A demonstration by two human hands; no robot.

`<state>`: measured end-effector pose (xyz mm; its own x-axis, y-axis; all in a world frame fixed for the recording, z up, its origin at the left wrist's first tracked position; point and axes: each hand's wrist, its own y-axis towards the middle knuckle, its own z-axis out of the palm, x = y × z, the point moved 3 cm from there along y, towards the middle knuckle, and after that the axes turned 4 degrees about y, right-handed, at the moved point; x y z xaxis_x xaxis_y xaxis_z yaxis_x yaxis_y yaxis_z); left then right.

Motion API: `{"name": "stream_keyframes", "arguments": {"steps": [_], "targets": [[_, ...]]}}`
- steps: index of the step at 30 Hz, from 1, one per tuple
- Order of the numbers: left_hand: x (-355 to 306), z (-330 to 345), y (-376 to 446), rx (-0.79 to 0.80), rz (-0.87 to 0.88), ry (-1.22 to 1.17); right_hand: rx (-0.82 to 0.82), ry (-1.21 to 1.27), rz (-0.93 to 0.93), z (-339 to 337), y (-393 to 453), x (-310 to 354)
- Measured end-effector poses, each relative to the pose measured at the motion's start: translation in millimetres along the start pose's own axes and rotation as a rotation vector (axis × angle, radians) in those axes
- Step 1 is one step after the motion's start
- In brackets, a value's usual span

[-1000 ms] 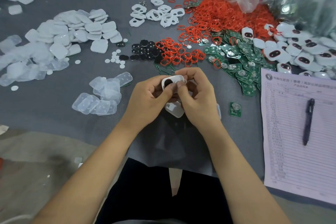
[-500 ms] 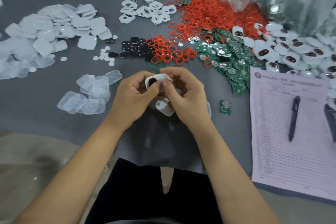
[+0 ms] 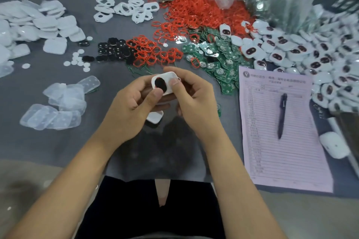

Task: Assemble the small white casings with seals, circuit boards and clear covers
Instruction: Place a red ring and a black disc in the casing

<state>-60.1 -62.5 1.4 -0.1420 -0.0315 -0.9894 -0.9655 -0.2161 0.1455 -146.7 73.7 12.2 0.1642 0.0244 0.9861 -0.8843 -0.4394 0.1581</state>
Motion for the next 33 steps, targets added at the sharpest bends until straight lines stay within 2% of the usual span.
{"name": "stream_keyframes", "arguments": {"steps": [9, 15, 20, 24, 30, 33], "targets": [[-10, 54, 9, 0.163, 0.053, 0.032, -0.102, 0.015, 0.052, -58, -34, 2], [0, 72, -5, 0.225, 0.007, 0.035, -0.122, 0.196, 0.209, -70, -57, -5], [2, 77, -6, 0.262, 0.001, 0.083, -0.176, 0.003, 0.14, -72, -59, -6], [5, 75, -5, 0.243, 0.006, 0.084, -0.186, -0.092, 0.062, -63, -57, -5], [7, 71, -4, 0.142, -0.024, 0.011, -0.021, -0.07, 0.059, -71, -48, -6], [10, 71, -3, 0.083, -0.043, 0.044, -0.008, -0.056, 0.056, -73, -47, -9]]}}
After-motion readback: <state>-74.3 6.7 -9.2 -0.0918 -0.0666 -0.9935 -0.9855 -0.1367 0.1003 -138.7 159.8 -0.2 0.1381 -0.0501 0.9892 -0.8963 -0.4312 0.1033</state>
